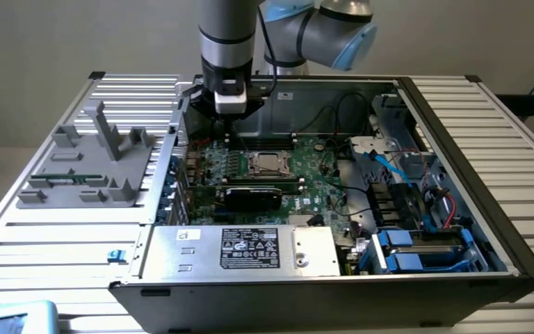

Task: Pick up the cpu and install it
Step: 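Install the first cpu locking lever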

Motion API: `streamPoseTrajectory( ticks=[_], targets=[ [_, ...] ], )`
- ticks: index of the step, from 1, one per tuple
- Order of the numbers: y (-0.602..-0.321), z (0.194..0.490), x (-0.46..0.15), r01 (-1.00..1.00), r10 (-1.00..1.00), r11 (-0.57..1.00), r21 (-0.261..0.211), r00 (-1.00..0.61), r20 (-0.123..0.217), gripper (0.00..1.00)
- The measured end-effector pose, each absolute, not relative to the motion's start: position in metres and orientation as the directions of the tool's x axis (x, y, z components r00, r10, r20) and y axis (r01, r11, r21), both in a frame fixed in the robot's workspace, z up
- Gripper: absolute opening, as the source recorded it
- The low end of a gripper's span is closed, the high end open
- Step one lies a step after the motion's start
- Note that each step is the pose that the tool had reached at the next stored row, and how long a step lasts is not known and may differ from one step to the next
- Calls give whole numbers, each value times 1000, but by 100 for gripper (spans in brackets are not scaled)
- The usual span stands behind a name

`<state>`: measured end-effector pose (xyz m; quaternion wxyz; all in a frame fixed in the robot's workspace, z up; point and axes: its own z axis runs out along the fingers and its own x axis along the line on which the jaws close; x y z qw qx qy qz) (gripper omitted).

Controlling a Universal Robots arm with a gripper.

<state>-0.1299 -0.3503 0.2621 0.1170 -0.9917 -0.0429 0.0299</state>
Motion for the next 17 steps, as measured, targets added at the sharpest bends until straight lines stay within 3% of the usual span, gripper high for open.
streamPoseTrajectory(
  ticks=[17],
  targets=[
    [-347, 254, -125, 66, 81, -962, -266, 996, -46, 12]
  ],
)
